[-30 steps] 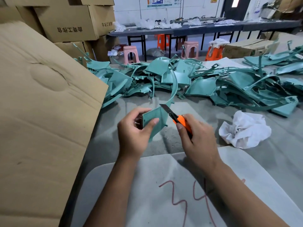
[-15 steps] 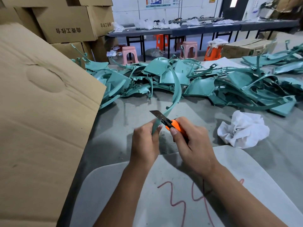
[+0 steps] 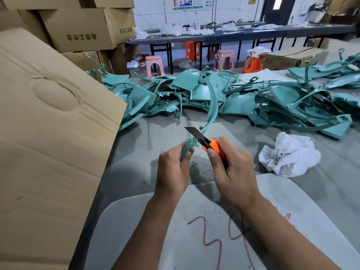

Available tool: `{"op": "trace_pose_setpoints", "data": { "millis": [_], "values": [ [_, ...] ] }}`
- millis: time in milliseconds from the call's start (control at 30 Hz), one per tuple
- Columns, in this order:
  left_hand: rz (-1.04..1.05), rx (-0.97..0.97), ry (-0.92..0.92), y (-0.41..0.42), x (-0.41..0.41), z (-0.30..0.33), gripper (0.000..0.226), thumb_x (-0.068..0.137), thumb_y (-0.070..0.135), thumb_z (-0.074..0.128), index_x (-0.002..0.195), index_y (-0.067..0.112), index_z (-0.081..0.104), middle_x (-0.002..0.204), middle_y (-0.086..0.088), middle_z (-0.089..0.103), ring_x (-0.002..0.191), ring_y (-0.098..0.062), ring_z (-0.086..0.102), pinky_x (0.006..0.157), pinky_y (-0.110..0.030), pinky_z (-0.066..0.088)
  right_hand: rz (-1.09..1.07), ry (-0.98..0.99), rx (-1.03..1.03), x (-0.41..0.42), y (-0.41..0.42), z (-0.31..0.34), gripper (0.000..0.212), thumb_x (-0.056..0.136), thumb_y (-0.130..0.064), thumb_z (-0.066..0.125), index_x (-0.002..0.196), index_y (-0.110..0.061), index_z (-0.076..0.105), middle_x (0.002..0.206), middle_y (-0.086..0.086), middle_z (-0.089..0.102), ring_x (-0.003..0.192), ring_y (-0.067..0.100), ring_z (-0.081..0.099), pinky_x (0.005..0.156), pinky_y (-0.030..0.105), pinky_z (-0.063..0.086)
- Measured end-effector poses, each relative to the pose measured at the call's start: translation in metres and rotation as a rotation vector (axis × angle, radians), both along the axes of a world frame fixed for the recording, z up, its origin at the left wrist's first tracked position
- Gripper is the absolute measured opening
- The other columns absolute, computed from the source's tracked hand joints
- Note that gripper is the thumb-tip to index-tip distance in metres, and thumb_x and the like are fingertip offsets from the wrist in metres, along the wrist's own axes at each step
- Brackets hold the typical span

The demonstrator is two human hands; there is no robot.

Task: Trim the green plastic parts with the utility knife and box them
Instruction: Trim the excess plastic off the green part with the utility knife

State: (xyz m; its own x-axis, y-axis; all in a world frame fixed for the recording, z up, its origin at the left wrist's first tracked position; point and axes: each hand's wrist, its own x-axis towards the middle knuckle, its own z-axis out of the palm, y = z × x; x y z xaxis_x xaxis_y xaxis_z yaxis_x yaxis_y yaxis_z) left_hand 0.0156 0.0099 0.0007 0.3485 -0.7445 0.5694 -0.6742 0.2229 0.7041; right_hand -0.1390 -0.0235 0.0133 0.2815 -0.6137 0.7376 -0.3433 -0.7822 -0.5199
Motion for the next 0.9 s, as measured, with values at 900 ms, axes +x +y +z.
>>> {"op": "trace_pose_setpoints", "data": {
  "millis": [900],
  "values": [
    [-0.206,0.099,0.024,-0.001,0.011,-0.005,0.022,0.096,0.033,0.062,0.075,0.03,0.057,0.058,0.017,0.051,0.055,0.0,0.042,0.051,-0.02,0.036,0.028,0.054,-0.035,-0.008,-0.005,0.004,0.023,0.105,-0.024,0.053,0.084,-0.017,0.048,0.063,-0.015,0.038,0.055,0.011,0.042,0.051,0.031,0.034]
  ]
}}
